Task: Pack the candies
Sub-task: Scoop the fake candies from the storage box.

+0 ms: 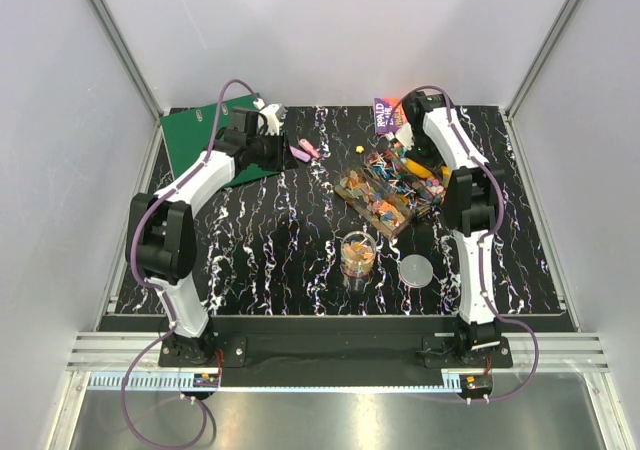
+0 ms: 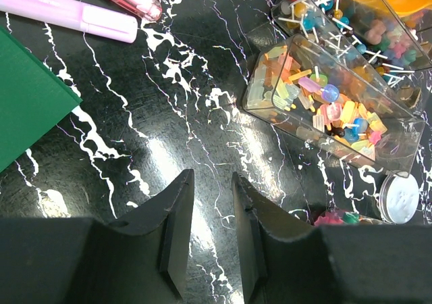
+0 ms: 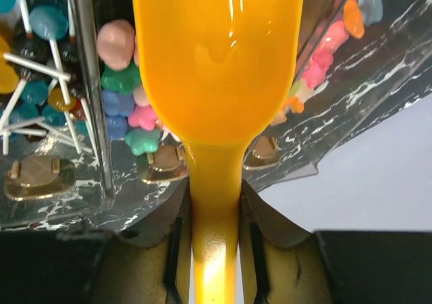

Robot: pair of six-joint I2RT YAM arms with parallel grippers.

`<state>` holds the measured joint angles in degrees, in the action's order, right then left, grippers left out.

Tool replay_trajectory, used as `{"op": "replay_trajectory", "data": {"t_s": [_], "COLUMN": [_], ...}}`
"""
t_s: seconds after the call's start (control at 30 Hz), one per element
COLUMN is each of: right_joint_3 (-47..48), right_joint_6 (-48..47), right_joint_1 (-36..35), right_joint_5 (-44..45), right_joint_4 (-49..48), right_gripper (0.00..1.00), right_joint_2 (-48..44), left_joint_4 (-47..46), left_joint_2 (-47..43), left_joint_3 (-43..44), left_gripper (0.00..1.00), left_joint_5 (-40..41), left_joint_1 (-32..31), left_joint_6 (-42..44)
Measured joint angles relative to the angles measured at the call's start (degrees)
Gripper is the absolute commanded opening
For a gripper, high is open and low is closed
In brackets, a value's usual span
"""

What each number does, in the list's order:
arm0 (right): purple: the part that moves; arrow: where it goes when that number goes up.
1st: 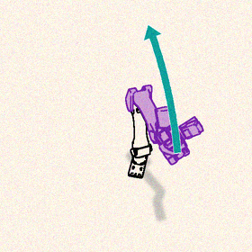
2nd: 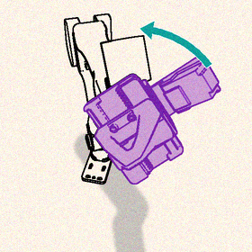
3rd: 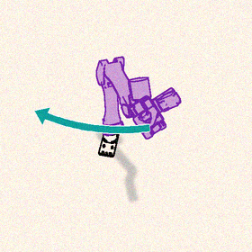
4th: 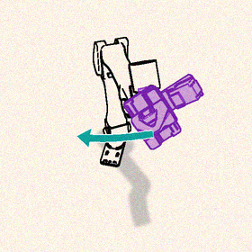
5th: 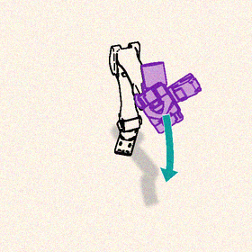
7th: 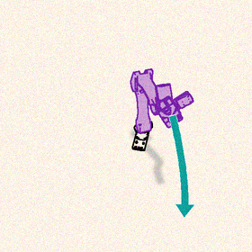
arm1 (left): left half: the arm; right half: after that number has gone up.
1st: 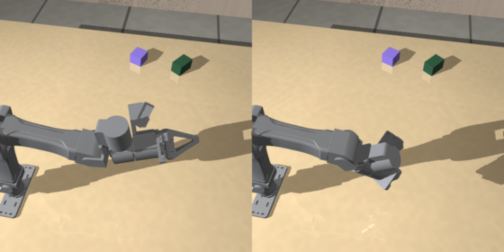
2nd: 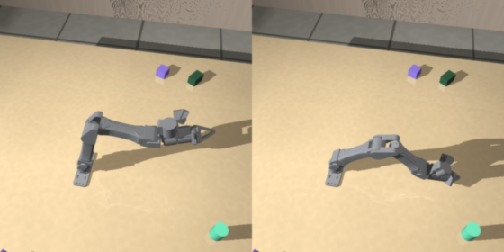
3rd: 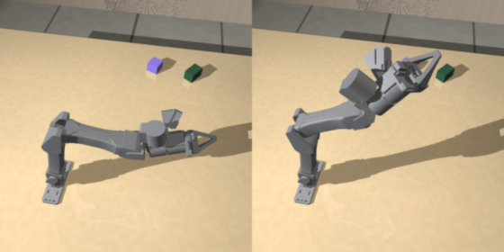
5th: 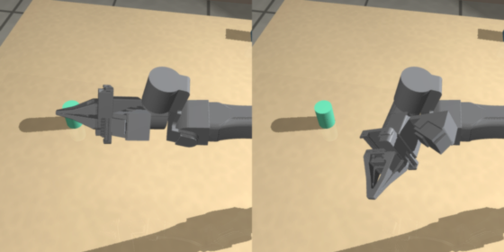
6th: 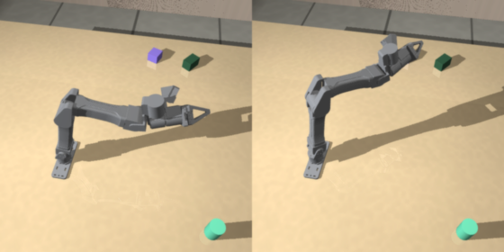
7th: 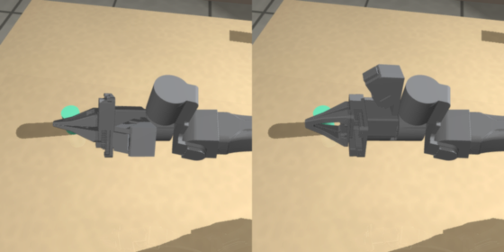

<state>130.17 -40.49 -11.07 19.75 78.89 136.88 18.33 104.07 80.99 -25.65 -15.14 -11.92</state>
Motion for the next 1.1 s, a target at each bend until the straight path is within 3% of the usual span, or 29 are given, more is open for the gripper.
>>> {"op": "replay_trajectory", "data": {"t_s": [0.43, 1.1], "right_joint_3": [11.08, 13.11], "right_joint_6": [-0.35, 1.68], "right_joint_1": [1.18, 6.51], "right_joint_5": [-4.92, -25.94], "right_joint_4": [3.39, 2.36], "right_gripper": [0.0, 0.0], "right_joint_2": [9.4, 9.97], "left_joint_4": [1.07, 4.44], "left_joint_2": [1.38, 3.72], "left_joint_3": [0.98, 4.55], "left_gripper": [0.33, 0.33], "left_joint_5": [0.35, 0.44], "left_joint_1": [0.04, -0.26], "left_joint_6": [-0.11, 2.1]}}
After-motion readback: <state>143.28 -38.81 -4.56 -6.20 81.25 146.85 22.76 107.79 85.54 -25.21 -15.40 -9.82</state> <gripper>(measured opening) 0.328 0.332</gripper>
